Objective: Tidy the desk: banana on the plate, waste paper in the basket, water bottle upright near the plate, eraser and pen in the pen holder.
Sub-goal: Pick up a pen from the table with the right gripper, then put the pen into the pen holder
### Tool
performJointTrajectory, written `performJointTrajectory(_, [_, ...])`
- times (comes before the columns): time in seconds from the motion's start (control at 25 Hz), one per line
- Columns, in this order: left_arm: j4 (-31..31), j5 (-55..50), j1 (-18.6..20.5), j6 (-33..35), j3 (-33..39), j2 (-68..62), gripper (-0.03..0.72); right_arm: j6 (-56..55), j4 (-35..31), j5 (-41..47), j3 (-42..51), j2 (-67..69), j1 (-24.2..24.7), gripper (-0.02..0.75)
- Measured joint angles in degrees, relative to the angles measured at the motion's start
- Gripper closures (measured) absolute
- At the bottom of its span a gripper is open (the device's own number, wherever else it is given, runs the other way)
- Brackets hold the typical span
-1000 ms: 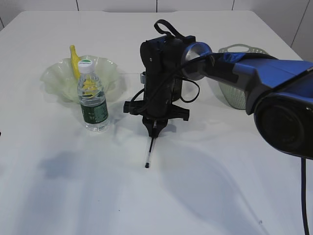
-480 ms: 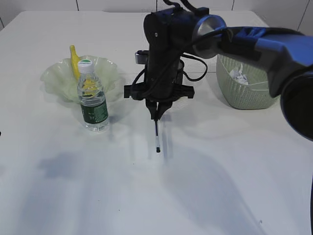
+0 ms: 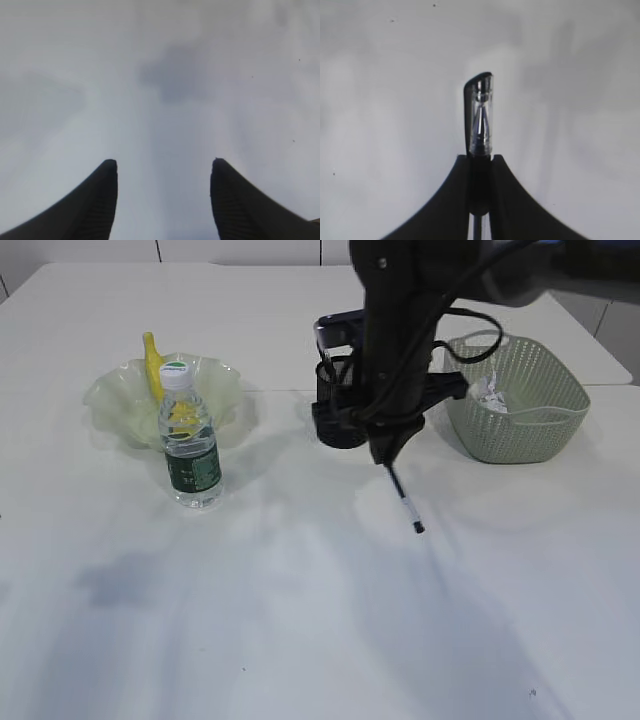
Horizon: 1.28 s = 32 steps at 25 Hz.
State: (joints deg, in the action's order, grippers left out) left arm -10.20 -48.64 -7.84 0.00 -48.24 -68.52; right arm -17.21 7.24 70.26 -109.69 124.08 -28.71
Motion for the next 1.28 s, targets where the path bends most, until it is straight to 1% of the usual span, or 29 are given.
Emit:
performJointTrajectory(0.12, [0.0, -0.58, 0.0, 0.0, 0.0, 0.0, 0.273, 1.67, 0.09, 0.0, 2.79, -3.15, 3.75, 0.691])
performJointTrajectory(0.32, [0.0, -0.95, 0.0, 0.0, 0.0, 0.0, 0.273, 3.98, -1.61, 0.0, 7.76, -7.81, 10.44, 0.692])
performJointTrajectory(0.44, [-0.1, -1.08, 0.0, 0.0, 0.0, 0.0, 0.273, 5.59, -2.26, -0.21, 8.73, -10.3, 11.8, 0.692])
performJointTrajectory(0.52, [-0.11, -1.12, 0.0, 0.0, 0.0, 0.0, 0.273, 7.07, -3.25, -2.85, 8.77, -11.16, 11.8, 0.692])
performJointTrajectory(0.72, [-0.11, -1.62, 0.0, 0.0, 0.0, 0.0, 0.273, 11.27, -4.9, -13.0, 9.12, -11.51, 11.8, 0.692])
performJointTrajectory(0.88, [-0.11, -2.35, 0.0, 0.0, 0.0, 0.0, 0.273, 13.7, -4.9, -24.25, 9.12, -11.51, 11.8, 0.692])
performJointTrajectory(1.12, [-0.19, -2.48, 0.0, 0.0, 0.0, 0.0, 0.273, 14.22, -4.9, -44.35, 9.12, -10.24, 11.8, 0.692])
performJointTrajectory(1.28, [-0.19, -2.59, 0.0, 0.0, 0.0, 0.0, 0.273, 14.31, -4.9, -54.63, 9.12, -7.4, 11.8, 0.692])
